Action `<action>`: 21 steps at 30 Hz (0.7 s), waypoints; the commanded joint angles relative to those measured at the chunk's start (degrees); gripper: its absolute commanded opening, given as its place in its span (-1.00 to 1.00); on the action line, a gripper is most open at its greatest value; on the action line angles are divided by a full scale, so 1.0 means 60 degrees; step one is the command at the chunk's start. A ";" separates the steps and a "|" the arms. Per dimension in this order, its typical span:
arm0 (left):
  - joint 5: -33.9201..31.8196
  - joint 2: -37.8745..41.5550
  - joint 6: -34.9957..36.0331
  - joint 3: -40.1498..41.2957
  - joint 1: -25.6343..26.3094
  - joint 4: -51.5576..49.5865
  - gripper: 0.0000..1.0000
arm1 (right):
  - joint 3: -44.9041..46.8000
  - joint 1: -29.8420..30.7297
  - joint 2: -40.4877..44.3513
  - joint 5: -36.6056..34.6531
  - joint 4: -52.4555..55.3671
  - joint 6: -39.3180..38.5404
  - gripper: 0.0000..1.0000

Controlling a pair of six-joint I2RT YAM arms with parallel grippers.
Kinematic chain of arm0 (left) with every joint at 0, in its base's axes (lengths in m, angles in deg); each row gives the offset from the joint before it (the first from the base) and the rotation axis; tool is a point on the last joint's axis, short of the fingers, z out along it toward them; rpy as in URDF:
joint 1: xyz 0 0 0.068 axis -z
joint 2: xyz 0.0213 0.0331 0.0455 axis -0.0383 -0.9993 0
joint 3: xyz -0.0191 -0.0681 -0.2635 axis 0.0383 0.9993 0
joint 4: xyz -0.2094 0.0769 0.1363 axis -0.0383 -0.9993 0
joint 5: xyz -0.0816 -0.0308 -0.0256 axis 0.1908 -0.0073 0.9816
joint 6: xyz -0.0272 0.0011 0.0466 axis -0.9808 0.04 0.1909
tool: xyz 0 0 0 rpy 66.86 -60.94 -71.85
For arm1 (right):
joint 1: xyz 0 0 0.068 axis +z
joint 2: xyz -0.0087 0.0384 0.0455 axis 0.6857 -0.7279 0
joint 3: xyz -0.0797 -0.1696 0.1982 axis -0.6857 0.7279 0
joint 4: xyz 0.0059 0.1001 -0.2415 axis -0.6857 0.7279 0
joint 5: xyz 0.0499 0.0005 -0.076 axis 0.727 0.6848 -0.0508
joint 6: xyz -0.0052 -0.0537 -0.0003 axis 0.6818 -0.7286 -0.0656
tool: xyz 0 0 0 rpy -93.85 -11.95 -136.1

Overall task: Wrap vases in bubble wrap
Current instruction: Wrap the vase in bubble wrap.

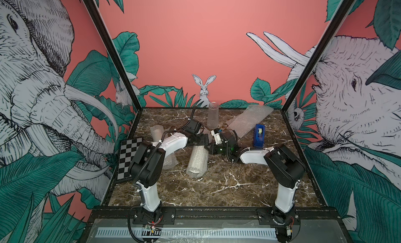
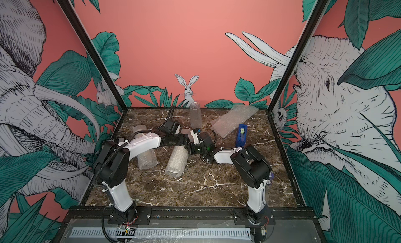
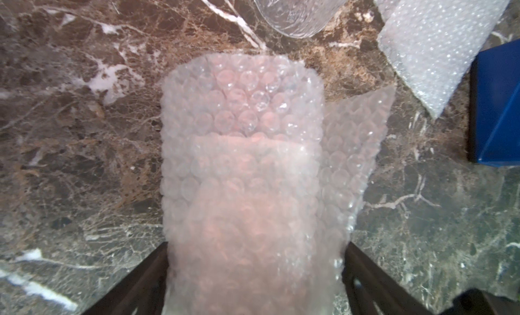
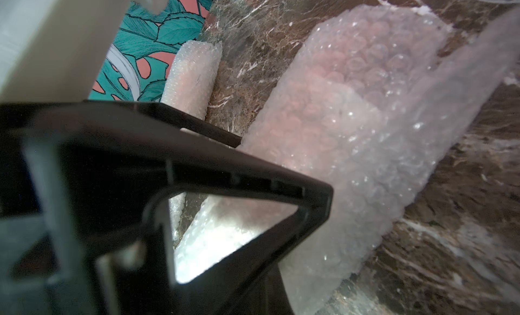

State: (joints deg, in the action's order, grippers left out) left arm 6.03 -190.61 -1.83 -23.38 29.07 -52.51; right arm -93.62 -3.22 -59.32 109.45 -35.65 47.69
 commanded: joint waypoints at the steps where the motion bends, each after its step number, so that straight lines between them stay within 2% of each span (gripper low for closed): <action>1: 0.0403 -0.0266 0.0182 -0.0100 0.0238 -0.0749 0.80 | -0.0096 0.0219 -0.0131 0.0143 -0.1672 -0.0122 -1.00; 5: 0.0177 -0.0274 0.0159 -0.0077 0.0242 -0.0824 0.71 | -0.0128 0.0245 -0.0167 0.0106 -0.1632 -0.0147 -1.00; 13: -0.0282 -0.0288 0.0226 -0.0049 0.0234 -0.0925 0.50 | -0.0008 0.0243 0.0129 -0.0126 -0.1177 -0.0204 -0.86; 21: -0.0440 -0.0274 0.0192 0.0022 0.0180 -0.0942 0.37 | 0.0412 0.0234 0.0999 -0.0462 -0.0550 -0.0286 -0.52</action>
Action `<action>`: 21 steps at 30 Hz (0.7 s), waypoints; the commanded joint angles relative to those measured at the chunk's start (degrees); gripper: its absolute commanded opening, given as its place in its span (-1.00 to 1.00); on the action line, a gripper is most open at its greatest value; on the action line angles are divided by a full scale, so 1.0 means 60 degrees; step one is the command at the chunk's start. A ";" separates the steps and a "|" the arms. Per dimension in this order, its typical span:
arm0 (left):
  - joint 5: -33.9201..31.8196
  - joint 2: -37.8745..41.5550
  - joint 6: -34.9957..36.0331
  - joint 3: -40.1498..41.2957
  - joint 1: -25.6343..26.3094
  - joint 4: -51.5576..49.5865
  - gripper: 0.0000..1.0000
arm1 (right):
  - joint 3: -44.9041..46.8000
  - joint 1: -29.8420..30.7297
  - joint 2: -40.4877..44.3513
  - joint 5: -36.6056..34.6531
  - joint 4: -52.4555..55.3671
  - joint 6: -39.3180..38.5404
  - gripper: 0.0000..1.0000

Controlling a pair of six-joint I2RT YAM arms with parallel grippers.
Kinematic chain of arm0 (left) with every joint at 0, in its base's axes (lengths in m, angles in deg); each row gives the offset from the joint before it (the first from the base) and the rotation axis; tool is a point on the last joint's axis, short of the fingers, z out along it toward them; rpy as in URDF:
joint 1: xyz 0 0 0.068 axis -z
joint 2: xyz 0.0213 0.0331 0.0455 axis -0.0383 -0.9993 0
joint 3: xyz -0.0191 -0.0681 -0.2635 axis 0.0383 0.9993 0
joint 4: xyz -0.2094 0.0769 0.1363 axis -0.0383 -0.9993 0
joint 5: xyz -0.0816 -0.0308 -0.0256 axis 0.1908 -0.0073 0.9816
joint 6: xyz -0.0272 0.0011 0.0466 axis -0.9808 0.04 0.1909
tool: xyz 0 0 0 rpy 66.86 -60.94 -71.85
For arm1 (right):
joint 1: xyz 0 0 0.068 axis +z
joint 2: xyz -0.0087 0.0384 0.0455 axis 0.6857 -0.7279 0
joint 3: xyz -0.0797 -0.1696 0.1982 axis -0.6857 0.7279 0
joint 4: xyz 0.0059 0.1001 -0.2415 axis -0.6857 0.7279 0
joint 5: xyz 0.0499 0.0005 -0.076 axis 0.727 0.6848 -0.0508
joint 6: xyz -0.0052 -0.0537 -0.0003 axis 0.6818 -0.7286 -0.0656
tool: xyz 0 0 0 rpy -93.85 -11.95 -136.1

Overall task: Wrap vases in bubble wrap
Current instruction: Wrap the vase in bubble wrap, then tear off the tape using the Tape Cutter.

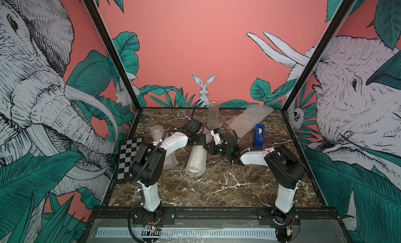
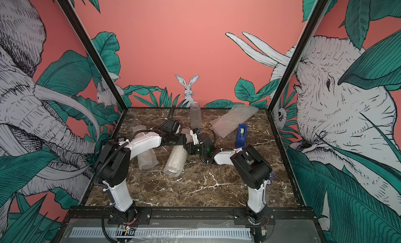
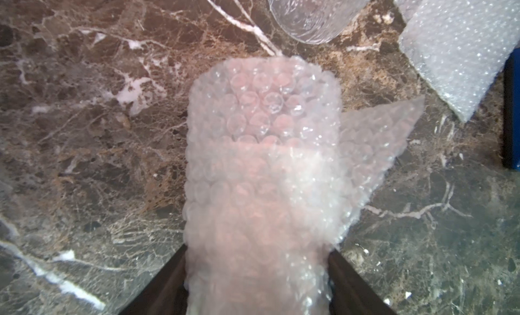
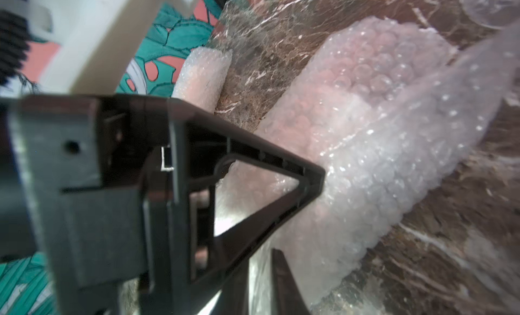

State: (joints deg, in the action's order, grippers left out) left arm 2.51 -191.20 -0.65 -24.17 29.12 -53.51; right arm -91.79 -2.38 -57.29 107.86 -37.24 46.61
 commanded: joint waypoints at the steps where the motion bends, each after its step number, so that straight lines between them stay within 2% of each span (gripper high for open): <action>1: 0.0148 -0.0164 -0.0019 0.0163 0.0172 -0.0772 0.37 | 0.0157 0.0087 0.0799 -0.0244 -0.0161 -0.0104 -0.46; 5: 0.0132 -0.0116 -0.0035 0.0243 0.0149 -0.0745 0.36 | 0.0491 0.0013 0.1637 -0.0538 0.0576 -0.0221 -0.28; 10: 0.0249 -0.0068 -0.0069 0.0306 0.0158 -0.0699 0.35 | 0.1012 -0.0781 0.3058 -0.0720 0.1940 -0.0303 -0.25; 15: 0.0315 0.0015 -0.0090 0.0405 0.0158 -0.0648 0.35 | 0.1125 -0.2642 0.4213 -0.0579 0.4371 -0.0840 -0.23; 21: 0.0452 0.0016 -0.0092 0.0380 0.0157 -0.0640 0.34 | 0.0327 -0.5297 0.4376 0.0419 0.6697 -0.1673 -0.22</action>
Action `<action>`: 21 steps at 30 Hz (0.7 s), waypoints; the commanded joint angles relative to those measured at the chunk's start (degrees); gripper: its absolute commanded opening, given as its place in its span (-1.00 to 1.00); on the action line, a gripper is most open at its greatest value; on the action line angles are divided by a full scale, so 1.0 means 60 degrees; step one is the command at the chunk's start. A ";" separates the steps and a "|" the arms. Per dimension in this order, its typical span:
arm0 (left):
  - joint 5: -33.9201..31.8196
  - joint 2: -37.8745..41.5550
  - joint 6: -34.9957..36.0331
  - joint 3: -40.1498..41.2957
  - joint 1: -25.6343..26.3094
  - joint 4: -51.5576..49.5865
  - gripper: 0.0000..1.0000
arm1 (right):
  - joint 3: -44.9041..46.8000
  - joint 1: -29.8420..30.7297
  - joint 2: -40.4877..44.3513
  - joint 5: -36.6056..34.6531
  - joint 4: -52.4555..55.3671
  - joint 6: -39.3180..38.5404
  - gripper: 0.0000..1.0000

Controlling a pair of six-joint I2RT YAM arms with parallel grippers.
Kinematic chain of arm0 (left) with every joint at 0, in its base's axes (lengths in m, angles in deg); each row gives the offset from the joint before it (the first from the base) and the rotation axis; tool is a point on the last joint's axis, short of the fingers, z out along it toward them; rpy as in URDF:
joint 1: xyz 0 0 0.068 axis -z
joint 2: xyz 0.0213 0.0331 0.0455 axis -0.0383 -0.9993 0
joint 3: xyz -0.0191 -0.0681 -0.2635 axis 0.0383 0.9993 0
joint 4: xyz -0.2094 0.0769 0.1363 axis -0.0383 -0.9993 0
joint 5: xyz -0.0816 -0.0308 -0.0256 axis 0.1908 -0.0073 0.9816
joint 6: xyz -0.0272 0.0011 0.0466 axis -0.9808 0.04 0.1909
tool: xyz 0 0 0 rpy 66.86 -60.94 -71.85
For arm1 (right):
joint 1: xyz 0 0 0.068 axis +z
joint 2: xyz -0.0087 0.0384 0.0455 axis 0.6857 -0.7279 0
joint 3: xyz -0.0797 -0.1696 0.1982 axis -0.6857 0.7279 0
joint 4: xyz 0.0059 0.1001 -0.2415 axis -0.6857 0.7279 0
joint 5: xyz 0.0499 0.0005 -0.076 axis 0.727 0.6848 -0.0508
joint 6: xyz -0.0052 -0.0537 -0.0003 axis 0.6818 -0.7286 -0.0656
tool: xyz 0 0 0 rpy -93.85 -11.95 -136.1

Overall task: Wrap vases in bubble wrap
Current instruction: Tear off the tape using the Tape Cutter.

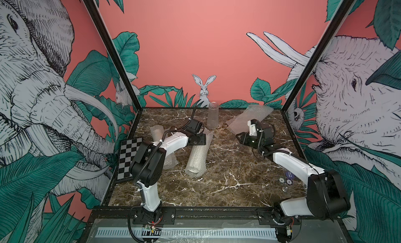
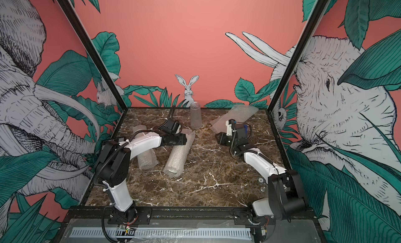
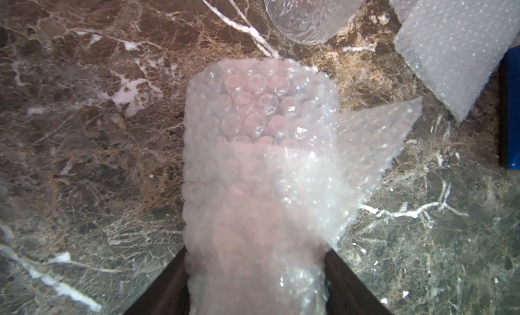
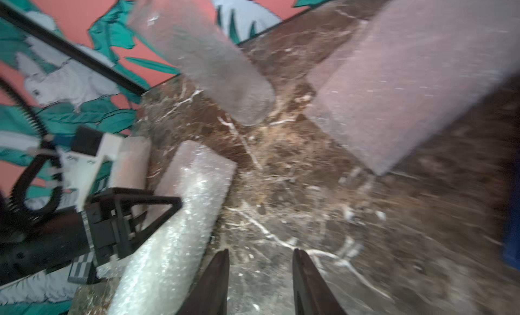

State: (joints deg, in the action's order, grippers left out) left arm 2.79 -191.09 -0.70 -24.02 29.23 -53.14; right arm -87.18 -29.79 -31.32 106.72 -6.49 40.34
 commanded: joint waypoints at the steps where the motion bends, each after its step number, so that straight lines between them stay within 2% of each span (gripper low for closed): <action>1: 0.0414 0.0004 -0.0085 0.0348 0.0139 -0.0716 0.35 | -0.0582 -0.1110 -0.0040 0.0777 0.1779 -0.0711 -0.22; 5: 0.0476 0.0041 -0.0098 0.0323 0.0137 -0.0703 0.34 | -0.1083 -0.2528 -0.0736 0.1591 0.2270 -0.1009 -0.22; 6: 0.0480 0.0041 -0.0100 0.0318 0.0138 -0.0714 0.34 | -0.1160 -0.2839 -0.0919 0.1768 0.2292 -0.1053 -0.12; 9: 0.0475 0.0036 -0.0108 0.0296 0.0131 -0.0742 0.35 | -0.1659 -0.3455 -0.1316 0.1553 0.3080 -0.1864 -0.04; 11: 0.0466 0.0017 -0.0086 0.0294 0.0140 -0.0776 0.34 | -0.1881 -0.3754 -0.1640 0.1971 0.3134 -0.2208 -0.02; 15: 0.0517 -0.0003 -0.0137 0.0296 0.0136 -0.0768 0.34 | -0.2432 -0.4163 -0.2736 0.3251 0.3163 -0.2599 -0.16; 21: 0.0511 -0.0041 -0.0170 0.0311 0.0134 -0.0803 0.34 | -0.2737 -0.4598 -0.3593 0.4019 0.2842 -0.2718 -0.25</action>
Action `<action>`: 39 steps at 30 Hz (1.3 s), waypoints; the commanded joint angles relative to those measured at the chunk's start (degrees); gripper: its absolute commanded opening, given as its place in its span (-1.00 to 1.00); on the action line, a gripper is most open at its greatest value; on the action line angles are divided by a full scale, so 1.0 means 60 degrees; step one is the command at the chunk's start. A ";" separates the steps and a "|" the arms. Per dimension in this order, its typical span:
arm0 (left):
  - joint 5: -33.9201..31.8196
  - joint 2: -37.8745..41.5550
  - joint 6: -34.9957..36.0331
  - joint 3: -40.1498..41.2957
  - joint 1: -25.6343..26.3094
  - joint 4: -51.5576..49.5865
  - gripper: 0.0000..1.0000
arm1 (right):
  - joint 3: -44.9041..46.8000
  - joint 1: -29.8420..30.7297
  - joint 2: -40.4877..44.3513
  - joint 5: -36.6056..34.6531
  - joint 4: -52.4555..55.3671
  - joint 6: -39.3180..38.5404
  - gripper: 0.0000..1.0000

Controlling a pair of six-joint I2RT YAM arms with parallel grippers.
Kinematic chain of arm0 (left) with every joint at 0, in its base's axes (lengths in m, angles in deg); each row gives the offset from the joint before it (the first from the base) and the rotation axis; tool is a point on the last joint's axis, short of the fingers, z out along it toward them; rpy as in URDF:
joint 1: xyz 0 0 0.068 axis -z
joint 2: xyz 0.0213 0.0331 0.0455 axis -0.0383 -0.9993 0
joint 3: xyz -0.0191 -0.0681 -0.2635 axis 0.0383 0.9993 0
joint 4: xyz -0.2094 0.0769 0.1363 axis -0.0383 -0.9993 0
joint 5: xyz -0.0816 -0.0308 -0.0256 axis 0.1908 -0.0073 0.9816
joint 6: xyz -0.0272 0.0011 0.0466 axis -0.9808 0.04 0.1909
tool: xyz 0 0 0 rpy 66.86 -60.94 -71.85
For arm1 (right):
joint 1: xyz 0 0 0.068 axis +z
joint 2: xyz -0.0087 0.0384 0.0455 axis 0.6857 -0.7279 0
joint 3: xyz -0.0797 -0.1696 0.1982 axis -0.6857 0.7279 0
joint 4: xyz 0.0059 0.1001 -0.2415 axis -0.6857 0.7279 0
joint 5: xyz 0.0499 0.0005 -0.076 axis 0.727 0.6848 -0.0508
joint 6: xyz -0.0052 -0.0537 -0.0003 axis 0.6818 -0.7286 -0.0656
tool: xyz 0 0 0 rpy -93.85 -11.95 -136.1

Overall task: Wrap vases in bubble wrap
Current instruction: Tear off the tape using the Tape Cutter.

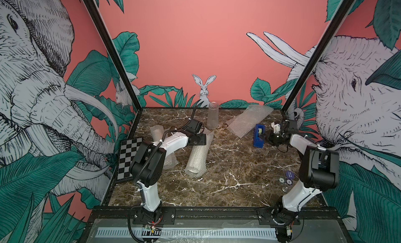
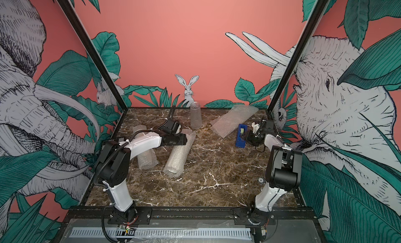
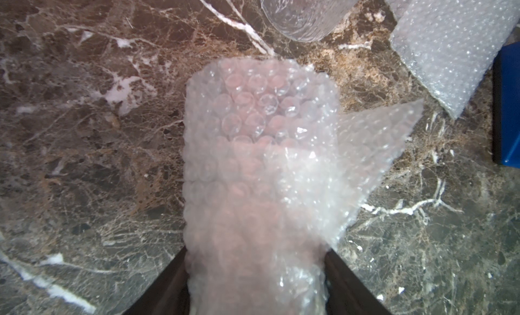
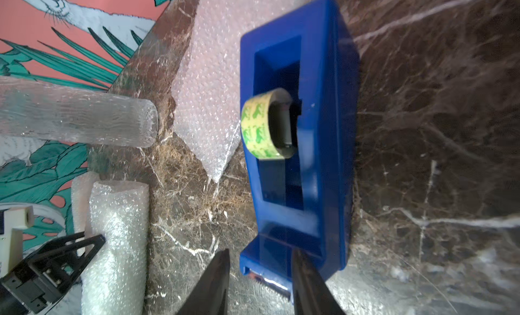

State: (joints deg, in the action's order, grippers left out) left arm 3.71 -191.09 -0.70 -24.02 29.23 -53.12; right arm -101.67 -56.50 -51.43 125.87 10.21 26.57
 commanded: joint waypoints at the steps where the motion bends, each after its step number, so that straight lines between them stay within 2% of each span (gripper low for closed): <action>1: 0.0342 -0.0047 -0.0158 0.0291 0.0138 -0.0855 0.34 | -0.0396 -0.0197 -0.0352 0.0867 0.0132 -0.0472 -0.25; 6: 0.0342 -0.0069 -0.0217 0.0295 0.0139 -0.0852 0.34 | -0.0321 -0.0307 -0.0785 0.1804 -0.0794 0.0027 -0.36; 14: 0.0371 -0.0126 -0.0253 0.0266 0.0148 -0.0860 0.34 | -0.0425 -0.0441 -0.1115 0.1647 -0.0638 -0.0075 -0.39; 18: 0.0460 -0.0175 -0.0283 0.0233 0.0144 -0.0935 0.35 | -0.0550 -0.0451 -0.1480 0.2131 -0.0774 -0.0058 -0.49; 22: 0.0460 -0.0071 -0.0294 0.0283 0.0152 -0.0940 0.36 | -0.0900 -0.0460 -0.1985 0.2401 -0.0396 -0.0225 -0.49; 39: 0.0337 0.0179 -0.0292 0.0558 0.0132 -0.0896 0.36 | -0.0606 -0.0609 -0.2032 0.2718 -0.0746 -0.0005 -0.56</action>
State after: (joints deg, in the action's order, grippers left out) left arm 4.19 -190.46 -1.64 -22.86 29.23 -52.31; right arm -106.76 -59.76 -62.97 142.46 5.62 26.59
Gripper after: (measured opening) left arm 0.681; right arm 0.224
